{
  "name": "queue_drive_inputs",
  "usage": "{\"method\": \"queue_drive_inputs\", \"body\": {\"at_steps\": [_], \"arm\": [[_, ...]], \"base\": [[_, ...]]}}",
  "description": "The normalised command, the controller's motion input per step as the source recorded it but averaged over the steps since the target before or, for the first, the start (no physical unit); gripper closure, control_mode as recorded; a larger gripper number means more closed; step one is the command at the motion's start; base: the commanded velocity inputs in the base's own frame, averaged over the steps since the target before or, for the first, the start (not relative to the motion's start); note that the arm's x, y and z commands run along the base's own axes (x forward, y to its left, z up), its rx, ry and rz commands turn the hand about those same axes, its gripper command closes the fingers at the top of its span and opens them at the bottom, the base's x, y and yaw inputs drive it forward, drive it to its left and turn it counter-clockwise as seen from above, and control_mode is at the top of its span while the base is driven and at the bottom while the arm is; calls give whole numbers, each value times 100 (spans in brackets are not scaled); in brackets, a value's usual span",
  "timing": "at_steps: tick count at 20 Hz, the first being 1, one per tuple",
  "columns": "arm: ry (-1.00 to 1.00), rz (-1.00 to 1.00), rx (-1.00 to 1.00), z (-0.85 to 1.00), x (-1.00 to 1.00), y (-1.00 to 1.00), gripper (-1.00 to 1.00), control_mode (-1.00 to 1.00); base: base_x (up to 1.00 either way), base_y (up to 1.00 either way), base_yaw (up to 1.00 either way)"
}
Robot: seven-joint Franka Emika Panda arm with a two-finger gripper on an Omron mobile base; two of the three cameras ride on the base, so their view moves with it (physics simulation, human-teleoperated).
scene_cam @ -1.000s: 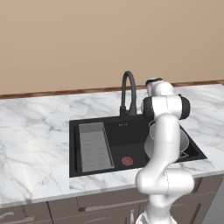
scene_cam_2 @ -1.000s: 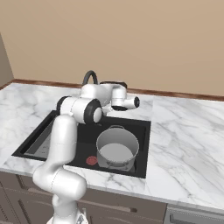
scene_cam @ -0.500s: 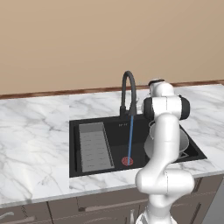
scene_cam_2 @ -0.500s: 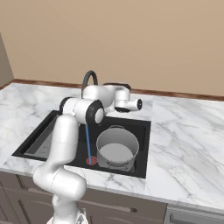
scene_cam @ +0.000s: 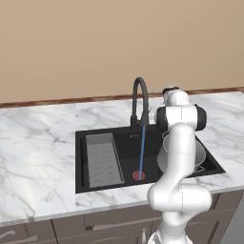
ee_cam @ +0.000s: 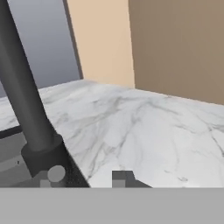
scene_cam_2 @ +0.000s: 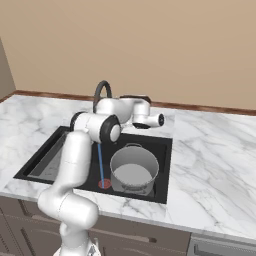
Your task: Pick the pot and pot and place them in the sink. Then turn on the water.
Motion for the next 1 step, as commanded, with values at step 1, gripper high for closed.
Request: {"method": "queue_drive_inputs", "body": {"at_steps": [1], "arm": [[5, 0, 3, -40, 0, -79, 100, -100]], "base": [[0, 0, 0]]}}
